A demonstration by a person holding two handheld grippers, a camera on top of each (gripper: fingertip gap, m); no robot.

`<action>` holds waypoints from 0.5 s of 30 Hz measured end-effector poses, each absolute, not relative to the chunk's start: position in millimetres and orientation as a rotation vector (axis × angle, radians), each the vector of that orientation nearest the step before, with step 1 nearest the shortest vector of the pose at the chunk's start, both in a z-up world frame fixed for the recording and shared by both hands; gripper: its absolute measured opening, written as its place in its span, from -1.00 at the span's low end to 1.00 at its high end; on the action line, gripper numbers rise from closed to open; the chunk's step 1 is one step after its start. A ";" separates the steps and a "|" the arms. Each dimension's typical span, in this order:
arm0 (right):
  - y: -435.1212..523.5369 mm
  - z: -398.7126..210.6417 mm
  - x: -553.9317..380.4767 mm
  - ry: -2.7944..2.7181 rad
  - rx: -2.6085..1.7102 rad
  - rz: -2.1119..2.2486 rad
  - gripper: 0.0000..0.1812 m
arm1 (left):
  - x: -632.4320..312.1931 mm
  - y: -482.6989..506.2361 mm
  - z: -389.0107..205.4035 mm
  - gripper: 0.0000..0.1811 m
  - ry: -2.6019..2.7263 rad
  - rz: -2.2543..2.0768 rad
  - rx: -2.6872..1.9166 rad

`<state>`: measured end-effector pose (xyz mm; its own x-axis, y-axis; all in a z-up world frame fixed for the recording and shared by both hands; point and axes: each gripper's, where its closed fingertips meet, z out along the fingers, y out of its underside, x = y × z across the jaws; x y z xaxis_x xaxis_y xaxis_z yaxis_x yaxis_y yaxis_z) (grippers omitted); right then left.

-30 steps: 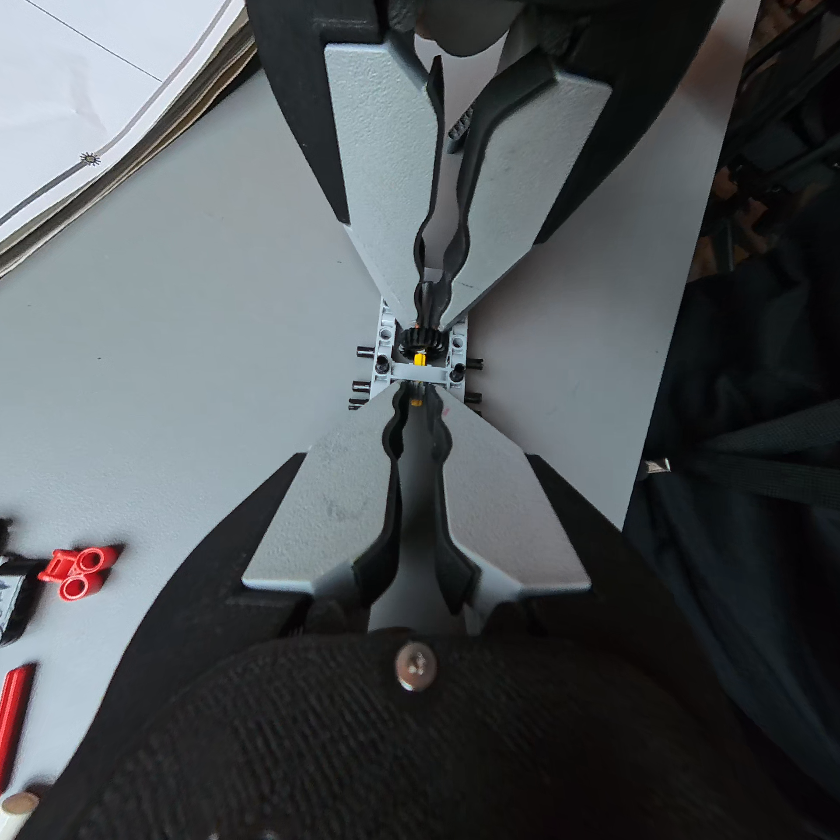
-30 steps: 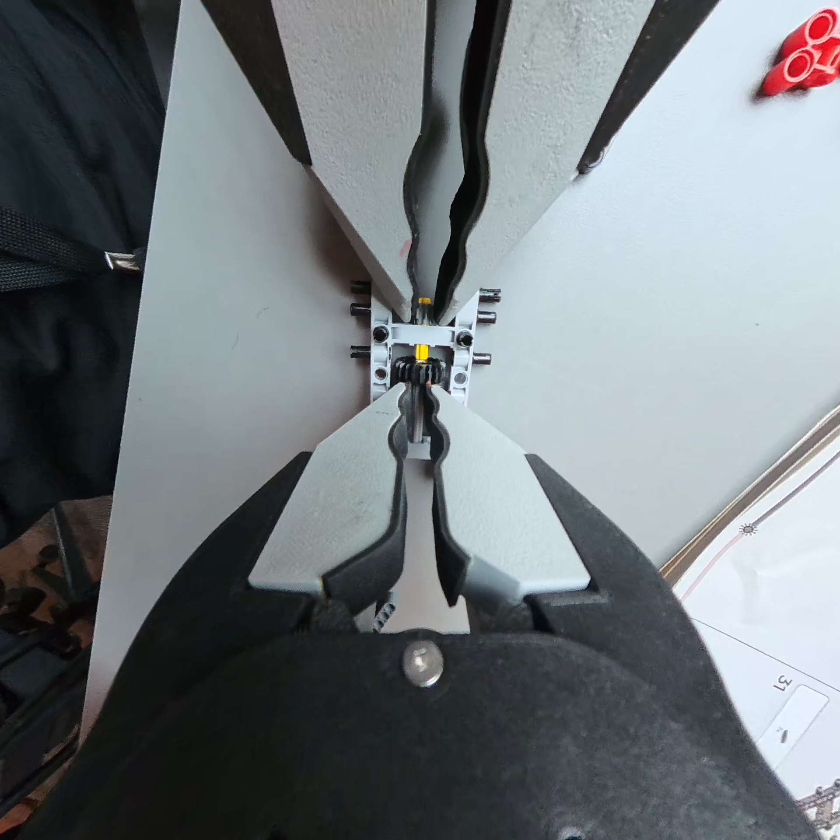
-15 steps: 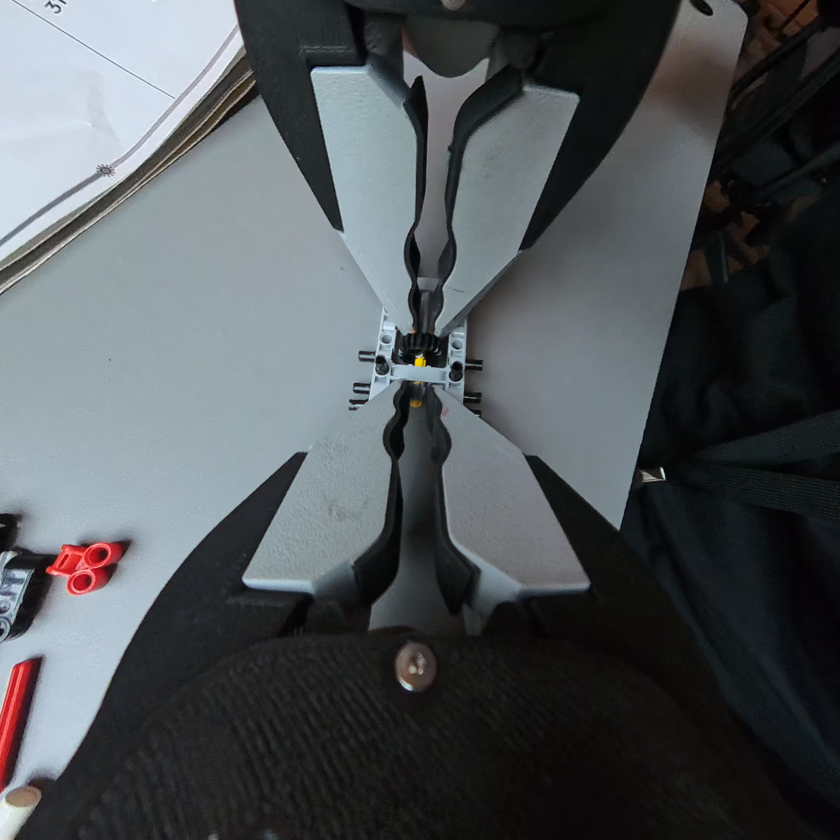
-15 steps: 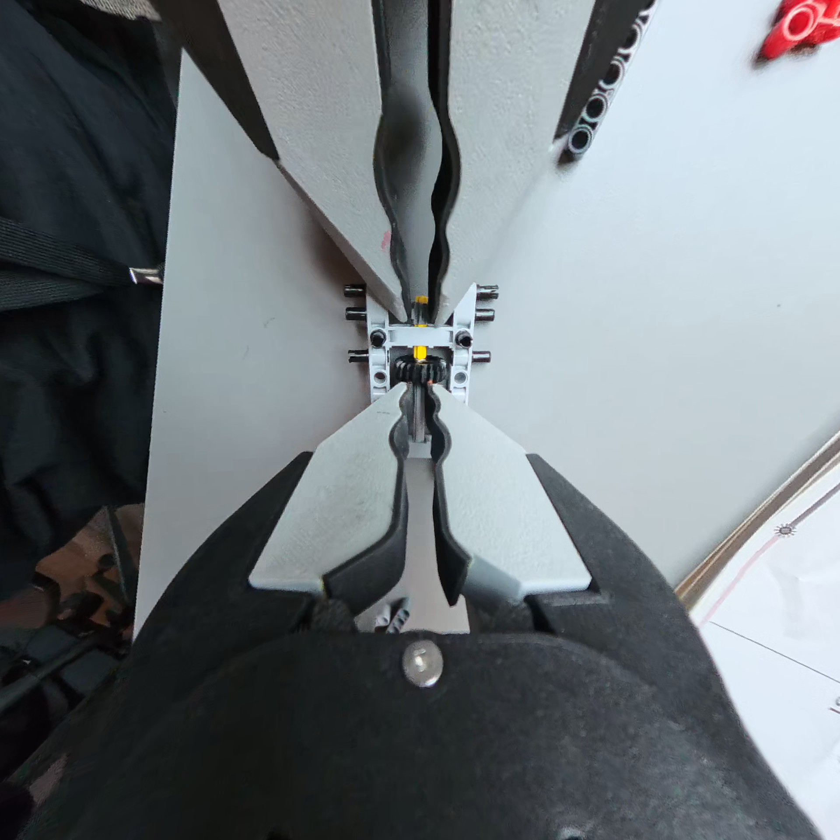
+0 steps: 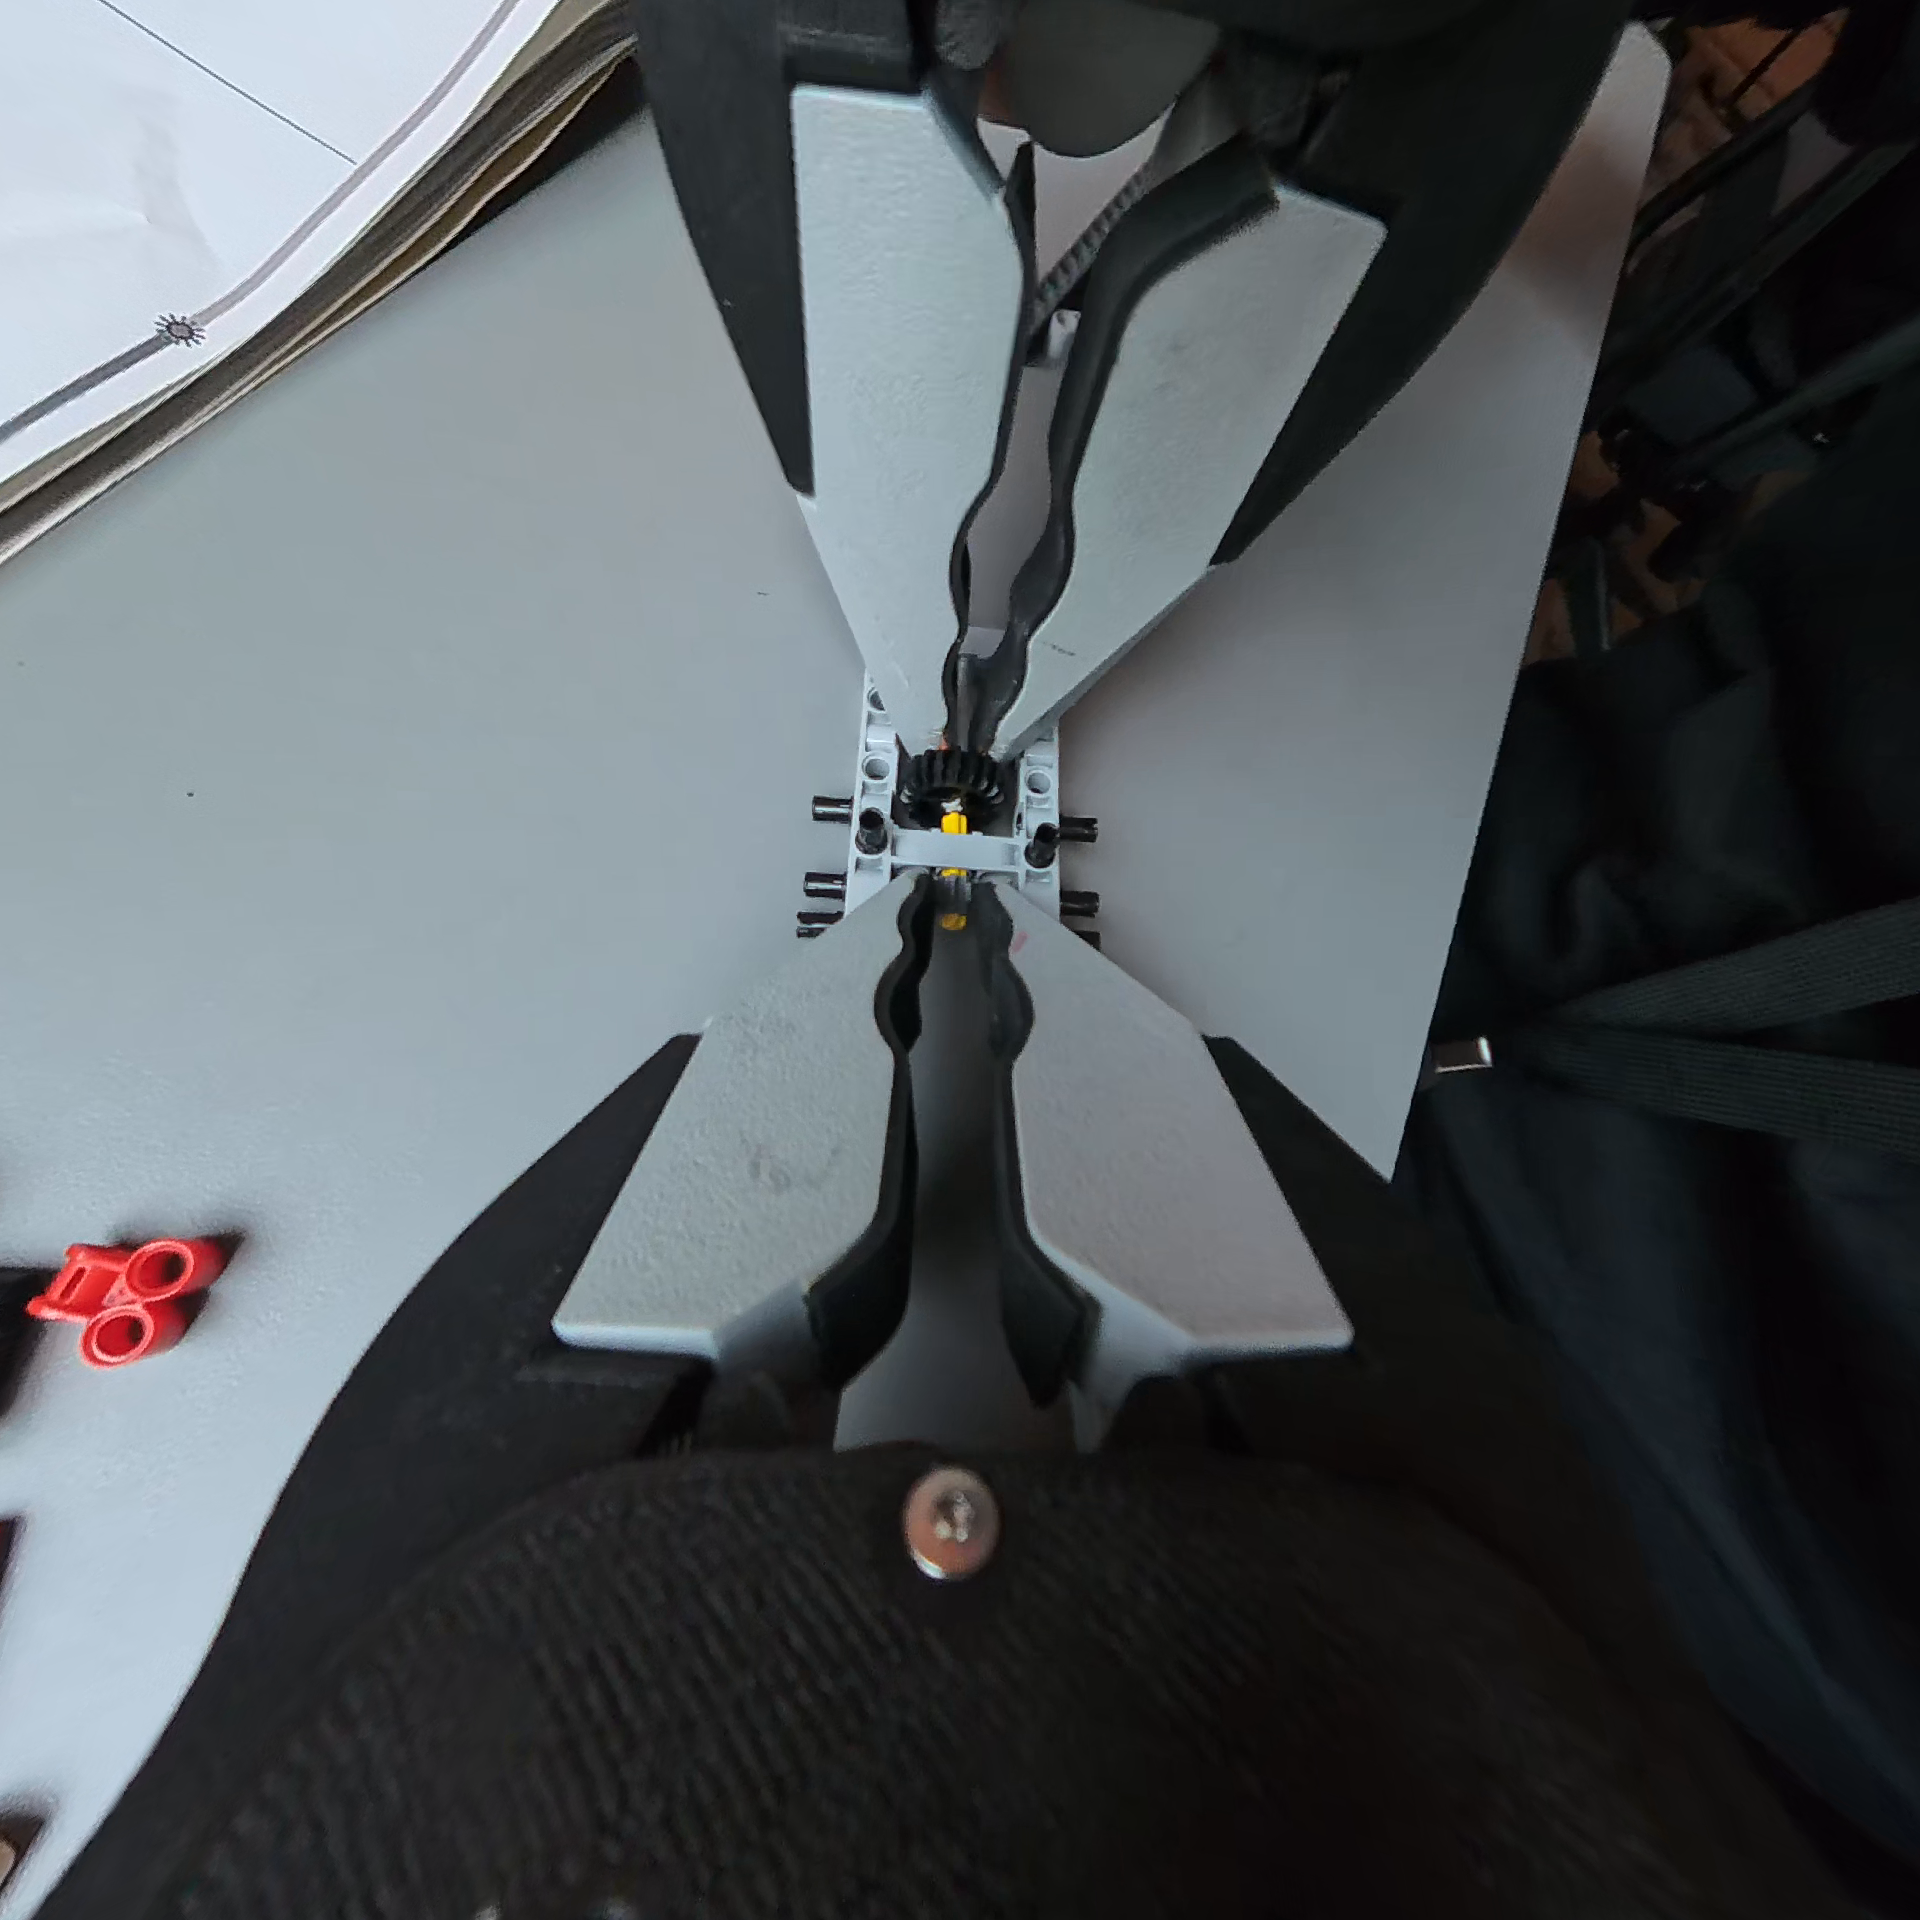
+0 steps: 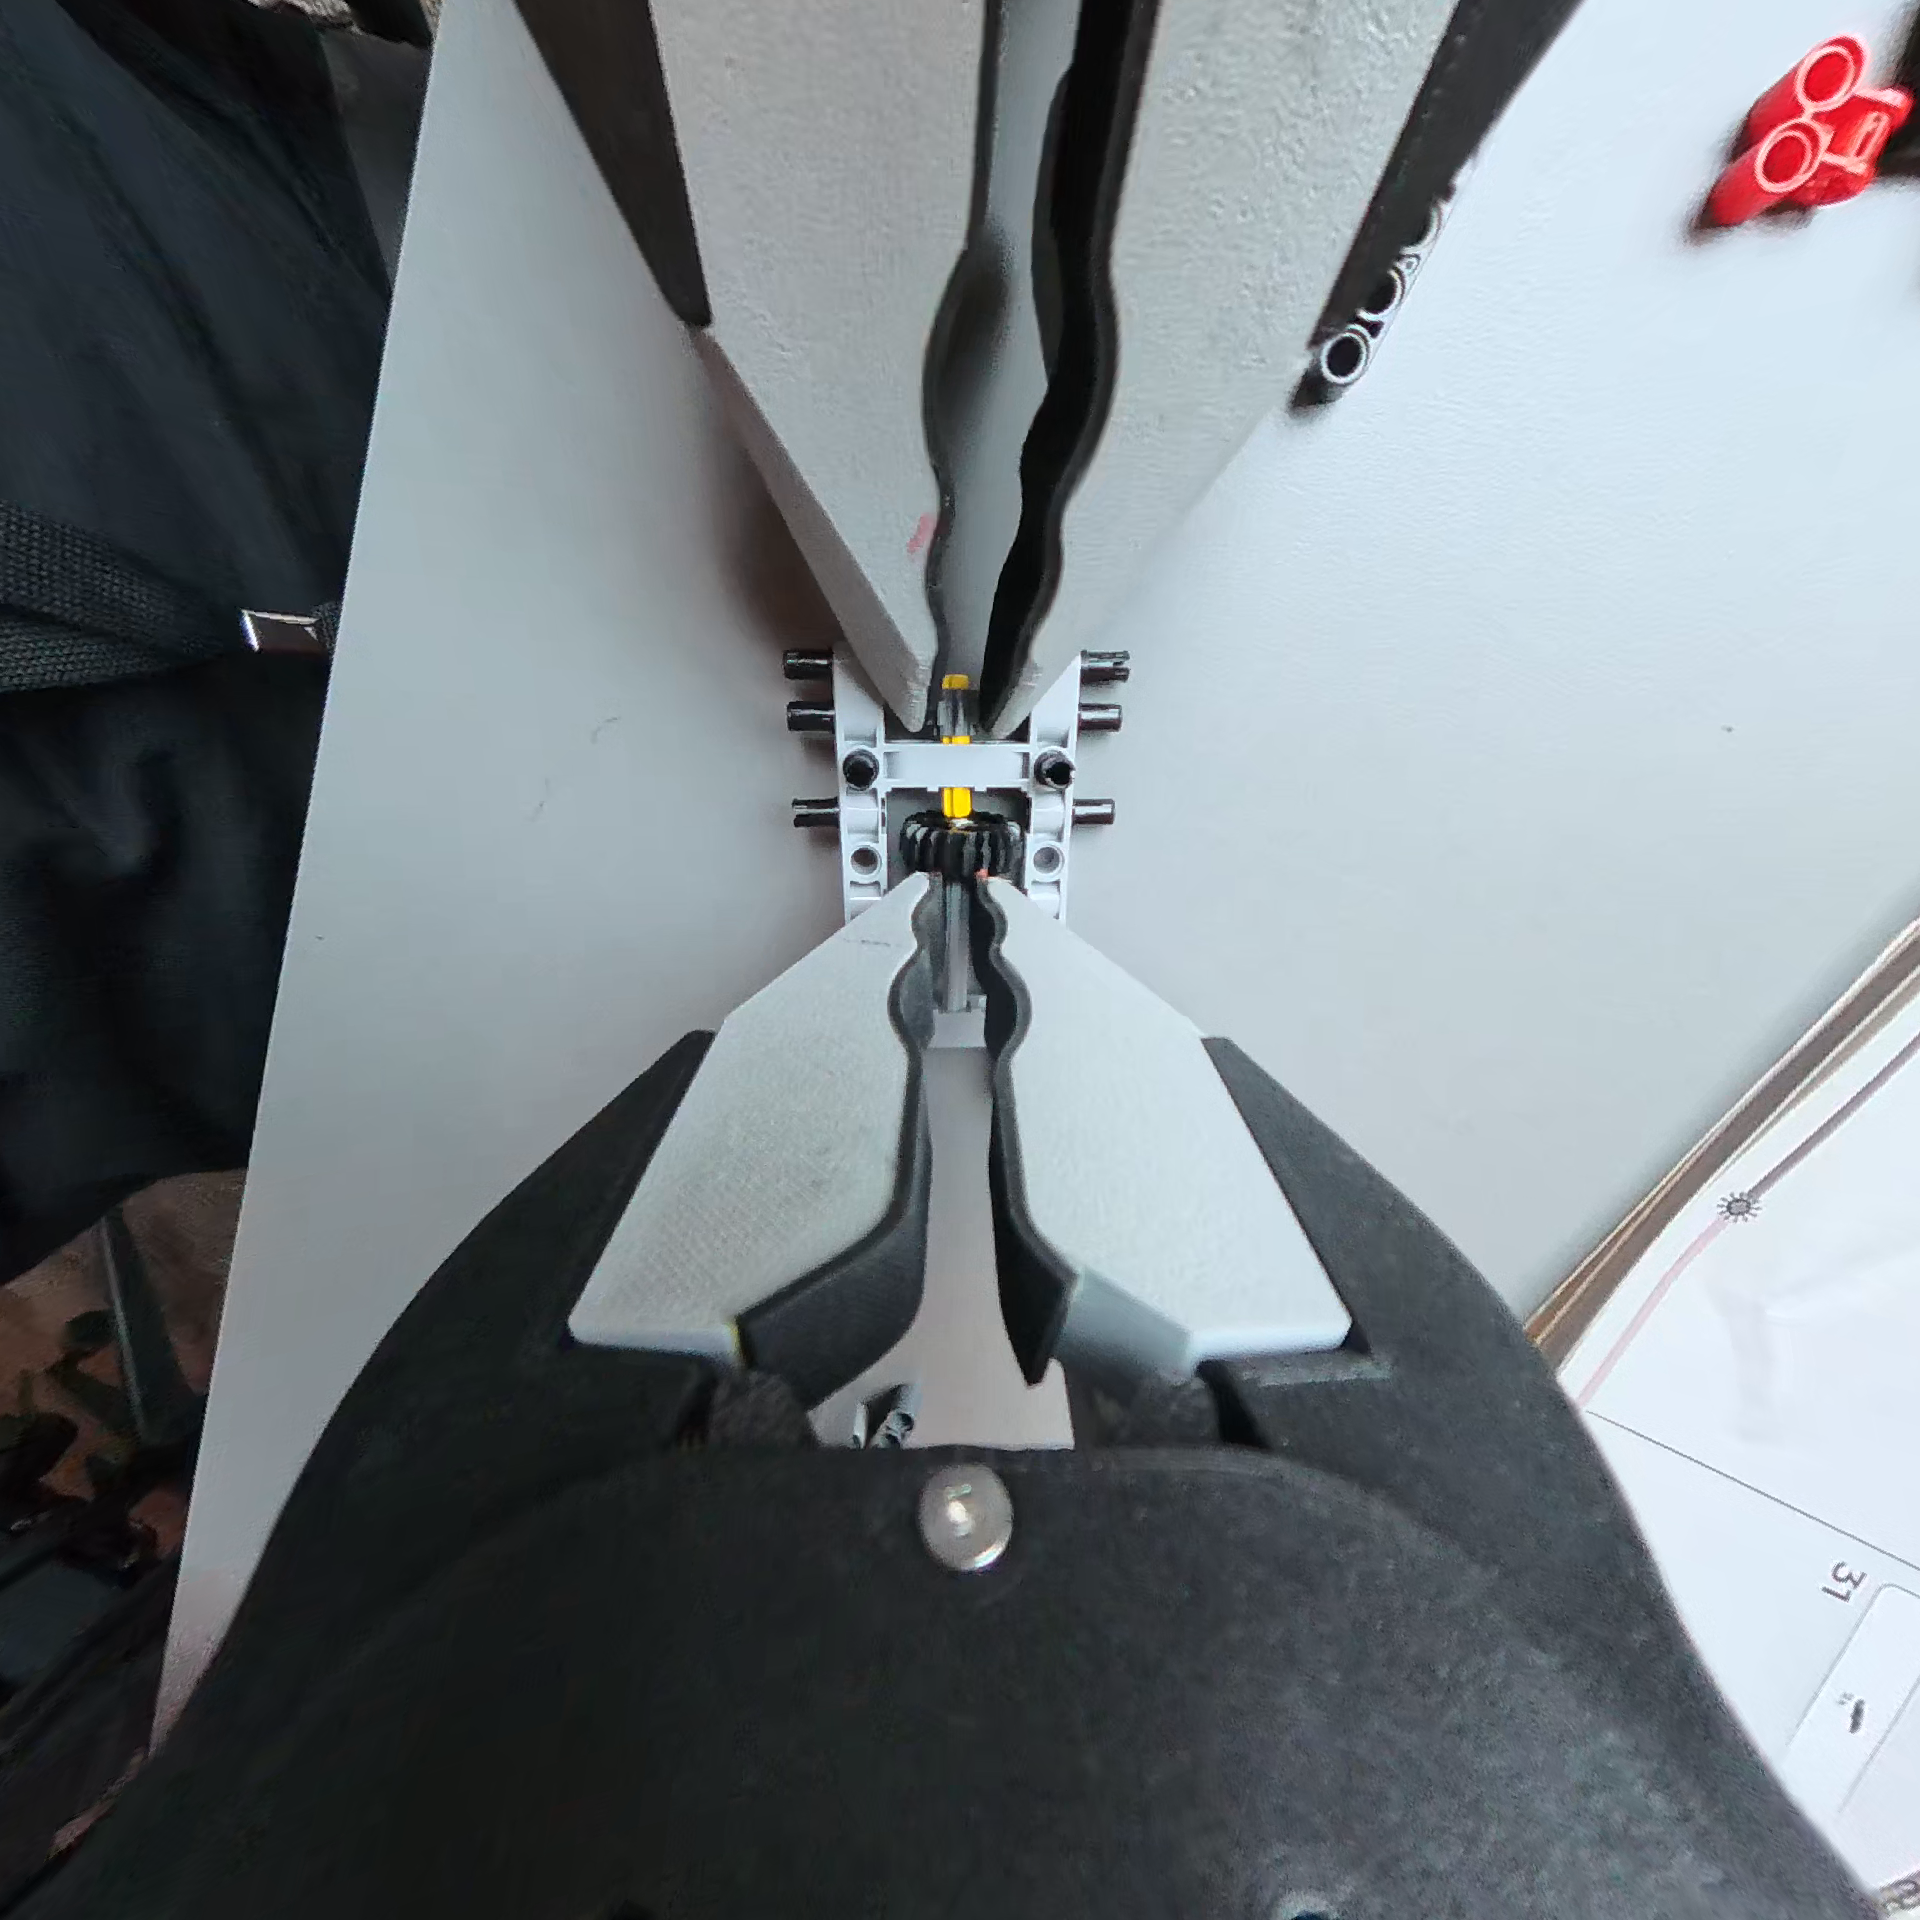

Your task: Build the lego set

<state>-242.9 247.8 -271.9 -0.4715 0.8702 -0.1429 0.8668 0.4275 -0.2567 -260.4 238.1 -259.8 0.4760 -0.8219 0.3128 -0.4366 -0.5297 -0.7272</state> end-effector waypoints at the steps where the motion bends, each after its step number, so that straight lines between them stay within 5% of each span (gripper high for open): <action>1: 247.5 -271.9 -242.9 -2.646 -1.604 0.460 -0.98 | -260.4 238.2 -259.1 -0.94 1.030 -0.901 -2.158; 15: 244.8 -272.0 -243.7 -2.648 -1.588 0.489 -0.98 | -270.1 233.8 -262.0 -0.94 1.029 -0.860 -2.176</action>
